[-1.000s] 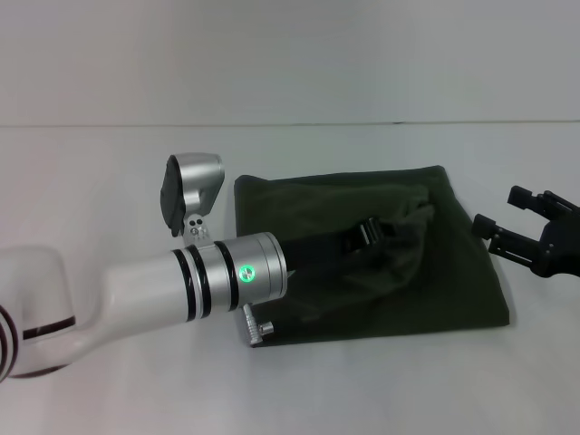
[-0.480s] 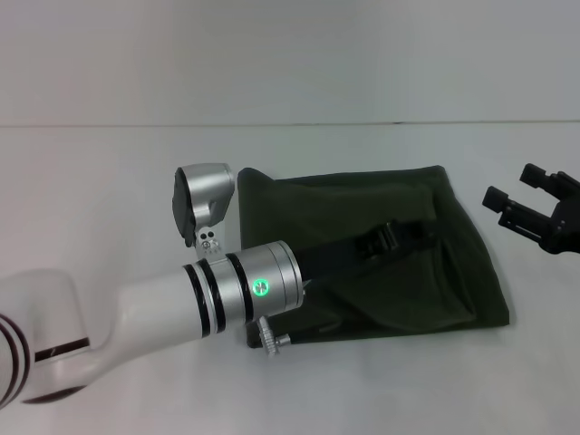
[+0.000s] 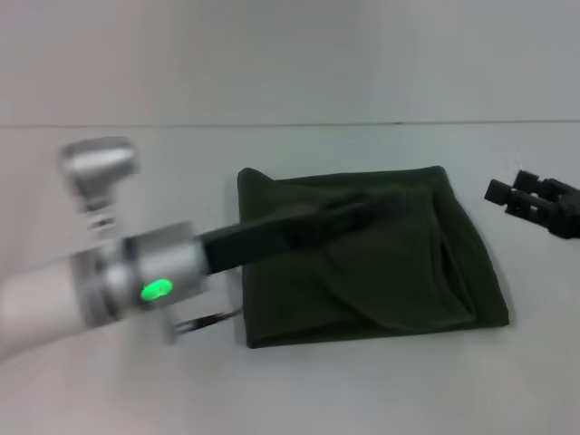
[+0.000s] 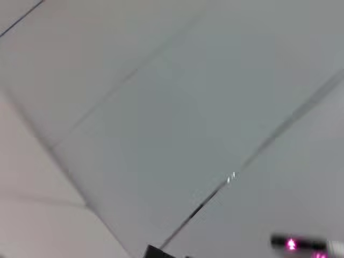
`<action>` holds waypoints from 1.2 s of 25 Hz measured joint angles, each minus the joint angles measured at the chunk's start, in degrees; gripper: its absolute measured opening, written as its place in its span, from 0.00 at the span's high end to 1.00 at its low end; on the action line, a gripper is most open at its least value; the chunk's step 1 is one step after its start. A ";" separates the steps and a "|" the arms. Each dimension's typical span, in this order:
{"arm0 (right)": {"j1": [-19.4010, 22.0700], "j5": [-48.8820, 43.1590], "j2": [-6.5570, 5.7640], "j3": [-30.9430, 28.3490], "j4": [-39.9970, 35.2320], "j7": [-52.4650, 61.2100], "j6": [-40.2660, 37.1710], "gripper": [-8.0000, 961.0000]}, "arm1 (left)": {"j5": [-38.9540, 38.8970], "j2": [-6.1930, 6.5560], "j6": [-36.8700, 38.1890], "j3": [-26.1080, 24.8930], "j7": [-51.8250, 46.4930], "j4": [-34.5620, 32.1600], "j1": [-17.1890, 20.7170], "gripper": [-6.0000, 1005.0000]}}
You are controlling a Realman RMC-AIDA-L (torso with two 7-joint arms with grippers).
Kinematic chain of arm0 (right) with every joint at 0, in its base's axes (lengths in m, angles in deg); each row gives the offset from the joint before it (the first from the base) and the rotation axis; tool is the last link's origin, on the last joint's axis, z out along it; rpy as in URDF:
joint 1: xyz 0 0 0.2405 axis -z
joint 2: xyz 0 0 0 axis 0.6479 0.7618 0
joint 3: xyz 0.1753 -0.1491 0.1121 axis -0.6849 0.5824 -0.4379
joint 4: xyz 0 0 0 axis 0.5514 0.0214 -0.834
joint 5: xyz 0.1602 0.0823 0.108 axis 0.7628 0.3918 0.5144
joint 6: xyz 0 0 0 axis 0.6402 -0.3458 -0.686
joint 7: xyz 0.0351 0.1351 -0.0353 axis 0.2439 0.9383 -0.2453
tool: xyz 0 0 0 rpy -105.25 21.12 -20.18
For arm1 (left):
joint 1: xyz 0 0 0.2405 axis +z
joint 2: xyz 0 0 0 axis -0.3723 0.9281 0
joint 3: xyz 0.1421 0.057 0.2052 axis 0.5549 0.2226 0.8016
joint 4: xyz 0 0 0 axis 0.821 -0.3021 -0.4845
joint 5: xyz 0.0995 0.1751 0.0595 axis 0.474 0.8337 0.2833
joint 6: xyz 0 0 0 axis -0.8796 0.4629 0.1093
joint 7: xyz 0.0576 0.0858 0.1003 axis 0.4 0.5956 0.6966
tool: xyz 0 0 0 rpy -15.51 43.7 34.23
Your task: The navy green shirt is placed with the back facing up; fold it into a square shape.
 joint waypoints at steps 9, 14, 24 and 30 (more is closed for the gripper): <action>-12.18 -20.34 -7.85 7.71 -9.04 47.27 -3.82 0.11 | 11.70 0.71 8.49 -1.70 21.51 -22.21 18.81 0.13; -20.50 -34.04 -8.89 7.88 -11.81 58.73 -7.84 0.11 | 17.74 0.42 11.96 -5.57 28.14 -24.29 20.97 0.07; -28.72 -52.35 -5.52 8.38 -12.52 65.52 -9.82 0.11 | 19.25 0.22 12.52 -6.11 33.26 -24.12 21.51 0.07; -28.25 -51.41 -5.43 6.09 -7.91 66.23 -5.75 0.11 | 19.52 0.20 12.30 -6.16 34.57 -24.29 21.65 0.07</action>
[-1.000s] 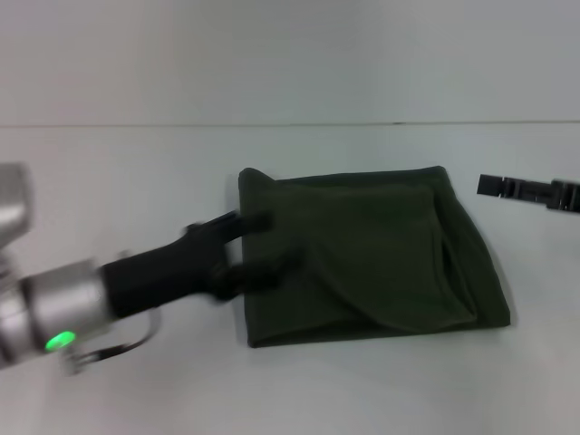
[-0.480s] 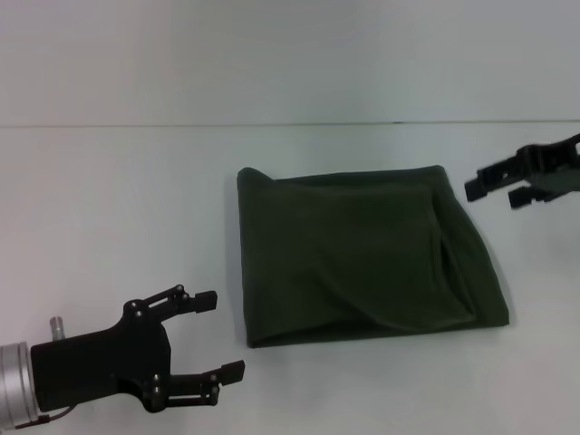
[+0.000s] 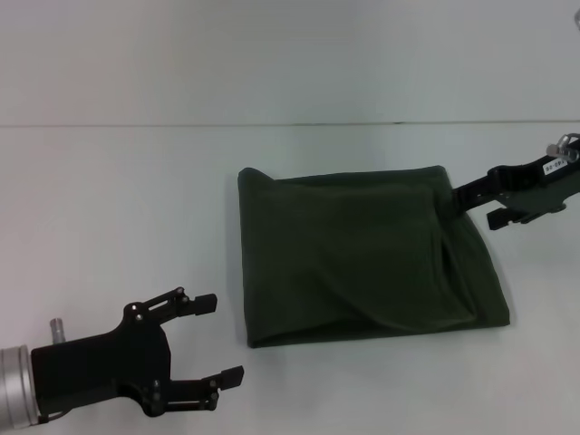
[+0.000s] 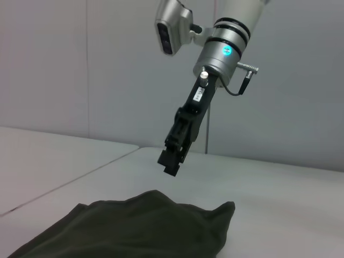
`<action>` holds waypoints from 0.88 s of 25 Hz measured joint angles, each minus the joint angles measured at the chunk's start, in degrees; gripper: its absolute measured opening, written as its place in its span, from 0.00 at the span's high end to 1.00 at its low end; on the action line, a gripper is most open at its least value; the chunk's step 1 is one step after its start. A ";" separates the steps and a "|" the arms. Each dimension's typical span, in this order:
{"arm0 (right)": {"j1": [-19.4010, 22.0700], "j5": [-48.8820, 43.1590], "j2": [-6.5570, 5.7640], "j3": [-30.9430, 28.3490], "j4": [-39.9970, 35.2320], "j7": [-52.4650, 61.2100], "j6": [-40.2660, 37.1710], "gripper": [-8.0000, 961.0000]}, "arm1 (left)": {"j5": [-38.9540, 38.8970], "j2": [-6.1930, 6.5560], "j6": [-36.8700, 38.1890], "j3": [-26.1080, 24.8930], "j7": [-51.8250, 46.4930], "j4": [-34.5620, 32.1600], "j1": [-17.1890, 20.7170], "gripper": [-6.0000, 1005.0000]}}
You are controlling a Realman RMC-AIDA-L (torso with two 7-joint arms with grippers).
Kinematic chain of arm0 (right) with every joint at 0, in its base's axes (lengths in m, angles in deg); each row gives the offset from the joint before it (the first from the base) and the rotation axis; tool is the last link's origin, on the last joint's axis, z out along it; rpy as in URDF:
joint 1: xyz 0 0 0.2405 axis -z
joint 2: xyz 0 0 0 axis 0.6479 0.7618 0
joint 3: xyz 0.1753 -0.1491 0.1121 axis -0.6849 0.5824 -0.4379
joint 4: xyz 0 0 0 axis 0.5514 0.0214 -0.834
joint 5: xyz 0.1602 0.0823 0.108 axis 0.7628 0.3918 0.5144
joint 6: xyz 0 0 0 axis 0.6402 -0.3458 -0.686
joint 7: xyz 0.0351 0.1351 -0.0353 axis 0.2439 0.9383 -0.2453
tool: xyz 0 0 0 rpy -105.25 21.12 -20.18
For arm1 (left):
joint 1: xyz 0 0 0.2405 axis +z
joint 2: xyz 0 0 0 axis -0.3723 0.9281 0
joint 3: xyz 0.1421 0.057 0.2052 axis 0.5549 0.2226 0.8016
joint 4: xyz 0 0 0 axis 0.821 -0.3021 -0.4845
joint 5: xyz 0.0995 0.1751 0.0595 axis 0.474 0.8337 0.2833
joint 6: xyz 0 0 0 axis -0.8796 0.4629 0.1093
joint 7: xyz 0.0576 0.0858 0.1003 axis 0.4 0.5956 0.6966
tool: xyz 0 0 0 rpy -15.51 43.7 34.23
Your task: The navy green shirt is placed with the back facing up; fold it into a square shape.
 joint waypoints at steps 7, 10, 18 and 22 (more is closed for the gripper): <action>3.83 10.96 -2.41 -5.21 6.64 1.15 0.26 0.12 | 0.09 0.00 -0.38 -0.44 1.11 -0.07 -0.03 0.07; 4.57 12.95 -3.90 -5.32 11.38 1.65 1.74 0.12 | 0.11 0.00 -0.59 -0.84 1.80 0.00 -0.23 0.07; 4.45 13.17 -3.15 -4.66 13.66 1.50 6.09 0.12 | -0.24 0.00 -0.80 -1.21 3.21 0.11 -0.41 0.07; 3.64 13.38 -1.20 -4.47 14.30 0.11 8.56 0.12 | -0.32 0.00 -0.87 -1.23 3.22 0.19 -0.41 0.07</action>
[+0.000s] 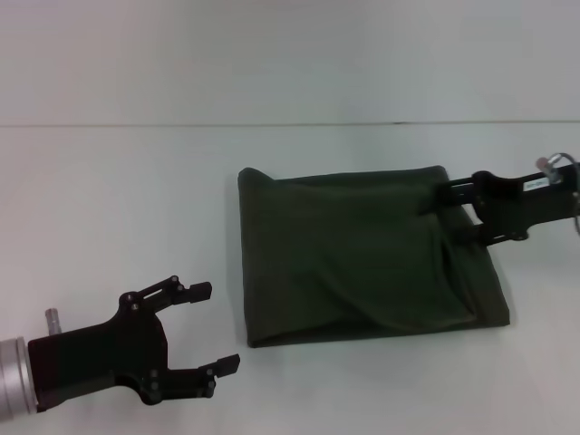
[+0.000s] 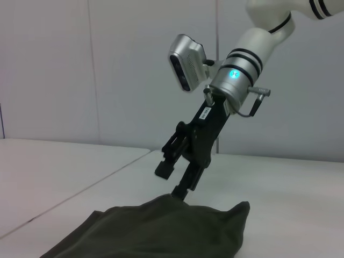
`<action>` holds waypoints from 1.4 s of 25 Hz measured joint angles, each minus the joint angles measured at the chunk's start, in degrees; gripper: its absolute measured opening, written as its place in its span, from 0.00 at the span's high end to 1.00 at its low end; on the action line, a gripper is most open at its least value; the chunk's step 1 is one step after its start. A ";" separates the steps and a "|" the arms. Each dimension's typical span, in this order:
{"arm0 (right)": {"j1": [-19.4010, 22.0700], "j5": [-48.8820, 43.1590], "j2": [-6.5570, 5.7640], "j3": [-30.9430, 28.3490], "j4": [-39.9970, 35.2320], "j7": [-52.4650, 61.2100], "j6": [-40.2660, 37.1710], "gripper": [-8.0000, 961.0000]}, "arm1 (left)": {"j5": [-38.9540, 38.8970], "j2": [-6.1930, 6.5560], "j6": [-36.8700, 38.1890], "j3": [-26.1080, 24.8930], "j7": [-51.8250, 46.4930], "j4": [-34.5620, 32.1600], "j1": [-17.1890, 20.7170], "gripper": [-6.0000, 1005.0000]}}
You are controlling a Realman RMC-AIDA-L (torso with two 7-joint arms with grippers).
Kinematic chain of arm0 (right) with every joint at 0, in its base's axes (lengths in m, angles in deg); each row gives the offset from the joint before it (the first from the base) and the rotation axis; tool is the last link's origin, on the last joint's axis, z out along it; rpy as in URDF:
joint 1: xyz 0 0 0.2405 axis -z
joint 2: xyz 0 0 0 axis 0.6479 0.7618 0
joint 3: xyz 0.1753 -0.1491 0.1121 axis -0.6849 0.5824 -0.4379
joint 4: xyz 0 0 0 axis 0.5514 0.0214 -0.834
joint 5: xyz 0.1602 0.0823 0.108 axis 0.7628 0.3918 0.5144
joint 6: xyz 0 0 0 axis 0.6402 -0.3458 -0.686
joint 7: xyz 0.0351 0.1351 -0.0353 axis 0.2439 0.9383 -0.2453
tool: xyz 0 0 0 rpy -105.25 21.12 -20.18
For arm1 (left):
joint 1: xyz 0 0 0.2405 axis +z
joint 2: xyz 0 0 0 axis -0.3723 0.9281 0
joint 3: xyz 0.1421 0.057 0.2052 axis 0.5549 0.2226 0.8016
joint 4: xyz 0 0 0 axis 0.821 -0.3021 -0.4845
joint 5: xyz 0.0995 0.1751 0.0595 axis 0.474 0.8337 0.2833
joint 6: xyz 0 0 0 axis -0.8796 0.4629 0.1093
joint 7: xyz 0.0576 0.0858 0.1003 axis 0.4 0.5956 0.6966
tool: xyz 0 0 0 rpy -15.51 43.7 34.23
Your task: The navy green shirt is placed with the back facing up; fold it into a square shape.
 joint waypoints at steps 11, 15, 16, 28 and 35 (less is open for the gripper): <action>-0.86 0.74 3.06 1.10 0.59 -2.13 5.96 0.12 | 0.02 0.00 0.00 0.00 0.21 0.41 0.22 0.07; -0.74 1.75 3.09 1.03 0.59 -2.76 6.95 0.12 | 0.00 -0.03 -0.01 0.00 0.22 0.52 0.36 0.07; -0.69 2.02 3.15 1.16 0.60 -2.82 7.19 0.12 | -0.01 -0.05 0.00 0.00 0.23 0.58 0.38 0.07; -1.06 2.53 5.01 2.84 0.63 -7.76 11.53 0.21 | -0.09 -0.09 -0.04 -0.59 0.24 1.25 0.56 0.07; -1.09 2.53 5.17 3.42 0.32 -7.81 11.87 0.43 | -0.10 -0.09 -0.08 -1.47 0.74 1.34 0.66 0.07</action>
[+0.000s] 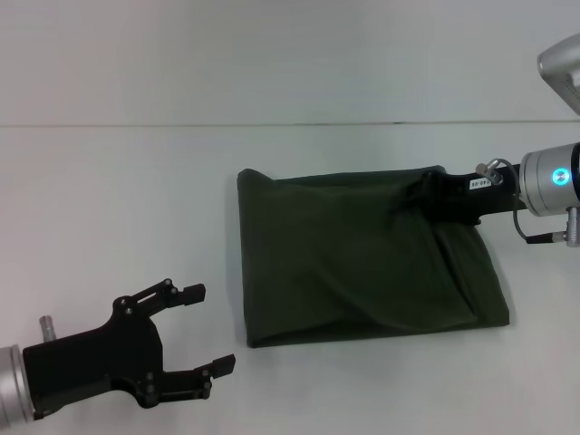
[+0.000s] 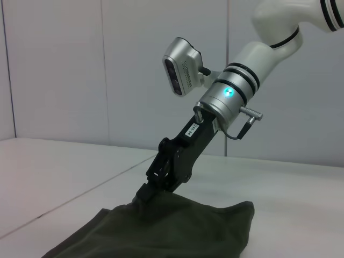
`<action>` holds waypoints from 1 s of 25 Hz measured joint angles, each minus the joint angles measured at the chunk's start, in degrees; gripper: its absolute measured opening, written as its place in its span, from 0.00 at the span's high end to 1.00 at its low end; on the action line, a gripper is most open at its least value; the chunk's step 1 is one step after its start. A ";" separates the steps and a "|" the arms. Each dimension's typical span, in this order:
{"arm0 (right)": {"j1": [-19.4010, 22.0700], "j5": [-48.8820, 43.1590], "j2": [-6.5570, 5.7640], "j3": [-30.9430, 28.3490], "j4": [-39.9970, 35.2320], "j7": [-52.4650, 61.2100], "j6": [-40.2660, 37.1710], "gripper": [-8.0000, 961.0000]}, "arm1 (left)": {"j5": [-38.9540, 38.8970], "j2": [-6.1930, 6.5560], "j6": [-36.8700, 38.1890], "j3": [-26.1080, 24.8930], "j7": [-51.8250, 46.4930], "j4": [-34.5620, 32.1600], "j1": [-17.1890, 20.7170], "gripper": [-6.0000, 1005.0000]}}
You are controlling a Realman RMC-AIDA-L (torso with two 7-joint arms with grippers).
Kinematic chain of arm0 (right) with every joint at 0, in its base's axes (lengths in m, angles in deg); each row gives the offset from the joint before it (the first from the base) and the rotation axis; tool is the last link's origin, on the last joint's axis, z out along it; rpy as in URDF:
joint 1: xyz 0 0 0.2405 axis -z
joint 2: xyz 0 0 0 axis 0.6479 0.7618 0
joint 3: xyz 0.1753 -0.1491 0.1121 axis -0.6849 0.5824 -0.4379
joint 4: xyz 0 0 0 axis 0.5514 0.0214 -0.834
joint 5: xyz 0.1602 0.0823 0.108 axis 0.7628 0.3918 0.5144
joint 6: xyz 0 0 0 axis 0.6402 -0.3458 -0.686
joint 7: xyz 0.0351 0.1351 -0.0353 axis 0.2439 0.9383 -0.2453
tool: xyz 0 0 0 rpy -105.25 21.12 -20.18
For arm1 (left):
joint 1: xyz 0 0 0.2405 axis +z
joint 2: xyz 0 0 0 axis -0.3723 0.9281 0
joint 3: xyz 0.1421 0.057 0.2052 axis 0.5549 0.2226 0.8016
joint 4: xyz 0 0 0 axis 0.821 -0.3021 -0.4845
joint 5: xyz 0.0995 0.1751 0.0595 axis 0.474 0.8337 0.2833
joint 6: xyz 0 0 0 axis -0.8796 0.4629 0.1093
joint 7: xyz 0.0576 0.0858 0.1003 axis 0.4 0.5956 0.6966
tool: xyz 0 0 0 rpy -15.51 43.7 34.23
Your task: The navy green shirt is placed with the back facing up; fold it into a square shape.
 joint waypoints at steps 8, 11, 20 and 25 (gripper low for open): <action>0.13 -0.01 -0.07 -0.18 -0.14 -0.14 0.05 0.78 | 0.00 0.00 -0.01 -0.11 0.16 0.02 0.06 0.07; 0.11 -0.04 -0.09 -0.08 -0.22 -0.14 0.06 0.87 | 0.00 0.00 -0.01 -0.12 0.17 0.02 0.06 0.07; -0.06 -0.05 -0.39 0.13 -1.76 -1.81 1.50 0.96 | 0.00 0.00 -0.01 -1.00 0.19 0.02 0.00 0.07; 0.11 -0.04 -0.14 0.36 -6.73 -3.92 1.12 0.96 | 0.00 0.08 -0.01 -1.17 0.19 0.02 -0.02 0.07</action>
